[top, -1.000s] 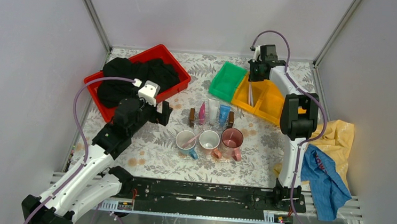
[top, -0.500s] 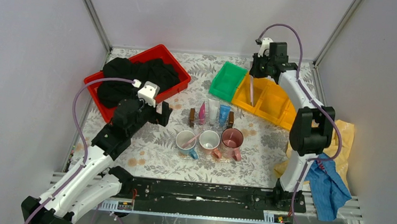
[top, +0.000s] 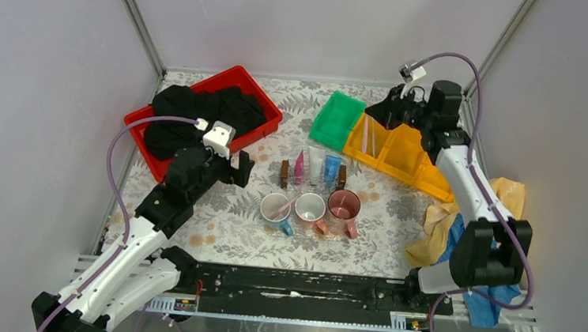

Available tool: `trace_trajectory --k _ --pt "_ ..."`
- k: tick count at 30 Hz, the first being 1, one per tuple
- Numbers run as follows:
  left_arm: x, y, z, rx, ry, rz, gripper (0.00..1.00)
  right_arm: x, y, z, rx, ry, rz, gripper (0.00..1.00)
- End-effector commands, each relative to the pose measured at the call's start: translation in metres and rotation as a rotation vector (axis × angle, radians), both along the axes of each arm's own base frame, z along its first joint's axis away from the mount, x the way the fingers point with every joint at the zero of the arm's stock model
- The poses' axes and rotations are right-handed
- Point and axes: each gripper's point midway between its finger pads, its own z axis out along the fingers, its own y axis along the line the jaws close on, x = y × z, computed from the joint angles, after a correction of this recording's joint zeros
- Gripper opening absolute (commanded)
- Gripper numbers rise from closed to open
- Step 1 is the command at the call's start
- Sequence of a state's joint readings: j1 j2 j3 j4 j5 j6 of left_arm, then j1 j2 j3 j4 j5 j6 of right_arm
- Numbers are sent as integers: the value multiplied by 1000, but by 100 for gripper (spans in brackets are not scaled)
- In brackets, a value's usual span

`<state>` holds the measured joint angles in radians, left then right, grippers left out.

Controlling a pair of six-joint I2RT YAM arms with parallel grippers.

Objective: Prepare toiletry sets of a toothbrush and toothpaste on the tray

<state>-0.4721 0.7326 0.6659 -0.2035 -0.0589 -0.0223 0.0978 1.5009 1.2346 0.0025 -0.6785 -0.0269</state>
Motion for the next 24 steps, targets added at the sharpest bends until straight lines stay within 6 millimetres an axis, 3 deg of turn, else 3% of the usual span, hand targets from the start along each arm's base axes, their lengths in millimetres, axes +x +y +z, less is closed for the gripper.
trace_trajectory --k 1,8,14,18,24 --pt "5 1 9 -10 -53 0 100 -50 32 68 128 -197 274 0" --pt "7 3 6 -3 -51 11 100 -142 55 94 316 -285 625 0" --pt "8 7 6 1 -51 30 100 -192 77 82 322 -326 795 0" --pt "8 10 7 3 -59 41 100 -212 89 71 332 -344 861 0" --pt "9 10 7 3 -58 41 100 -221 108 51 352 -364 882 0"
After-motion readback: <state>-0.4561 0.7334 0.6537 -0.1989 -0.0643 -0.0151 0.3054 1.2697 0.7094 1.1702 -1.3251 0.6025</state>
